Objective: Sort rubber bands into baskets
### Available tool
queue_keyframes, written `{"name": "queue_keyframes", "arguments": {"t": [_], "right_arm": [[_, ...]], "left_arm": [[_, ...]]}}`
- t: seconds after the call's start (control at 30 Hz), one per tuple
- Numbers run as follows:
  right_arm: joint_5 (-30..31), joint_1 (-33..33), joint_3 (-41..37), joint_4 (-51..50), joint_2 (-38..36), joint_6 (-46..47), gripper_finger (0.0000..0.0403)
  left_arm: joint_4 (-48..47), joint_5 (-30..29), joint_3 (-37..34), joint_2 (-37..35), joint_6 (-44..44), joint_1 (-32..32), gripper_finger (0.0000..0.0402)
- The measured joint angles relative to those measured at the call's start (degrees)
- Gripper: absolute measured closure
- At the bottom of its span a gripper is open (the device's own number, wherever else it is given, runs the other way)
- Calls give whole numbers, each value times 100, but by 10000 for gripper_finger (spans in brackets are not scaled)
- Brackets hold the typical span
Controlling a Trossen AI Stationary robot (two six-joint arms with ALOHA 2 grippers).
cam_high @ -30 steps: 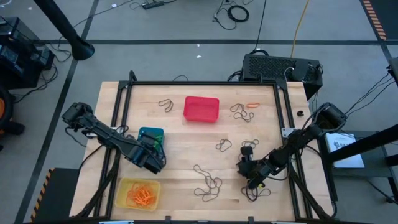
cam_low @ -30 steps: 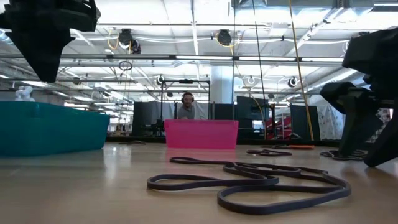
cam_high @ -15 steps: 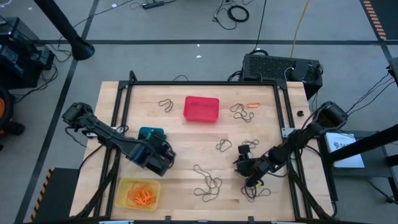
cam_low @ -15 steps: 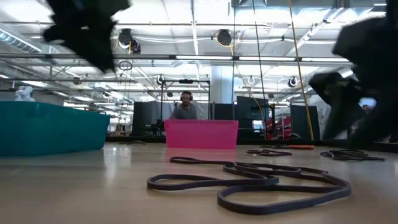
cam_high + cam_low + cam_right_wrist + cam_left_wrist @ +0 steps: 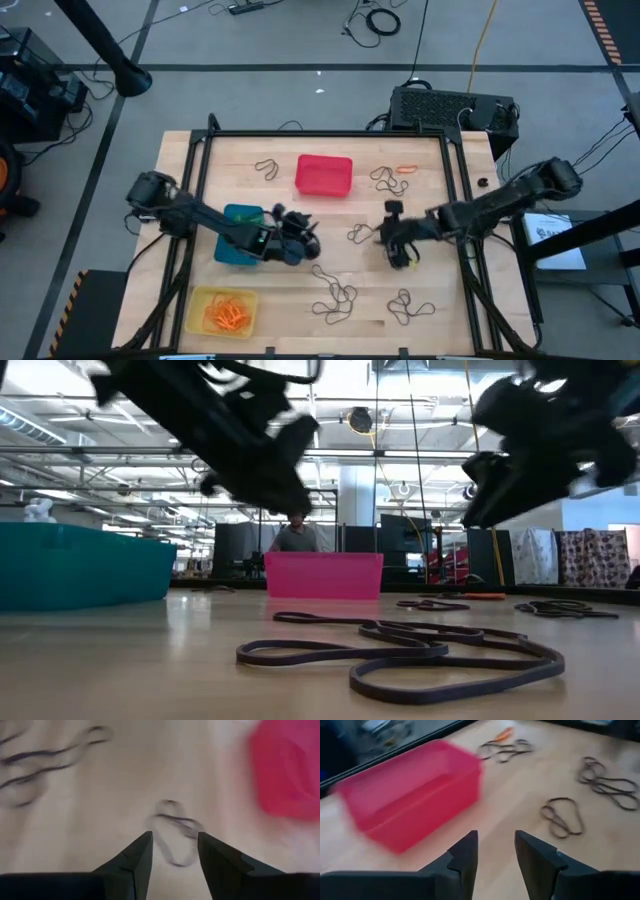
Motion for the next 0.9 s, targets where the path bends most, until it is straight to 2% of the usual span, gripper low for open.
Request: {"name": "queue_keyframes", "arguments": {"t": [0.17, 0.23, 0.37, 0.5, 0.63, 0.8, 0.9], "right_arm": [[336, -1194, 2, -420, -183, 632, 252], [450, -1684, 2, -596, -186, 789, 252], [461, -2655, 2, -647, -130, 1270, 252], [450, -3639, 1, -688, 20, 1448, 252], [398, -4452, 2, -669, 391, 1437, 252], [-176, -5091, 2, -308, 948, 1158, 252], [-5, -5333, 2, -226, 1158, 1114, 252]], "left_arm": [[2650, 711, -6, 976, 2001, 115, 265], [3743, 1321, 5, 1361, 2754, 138, 265], [5041, 2379, 50, 1918, 3629, 198, 265], [5302, 2971, 131, 2039, 3820, 306, 265], [5282, 3323, 189, 2043, 3820, 385, 265], [5260, 3491, 187, 2043, 3820, 399, 265], [5250, 3498, 187, 2043, 3818, 394, 265]]}}
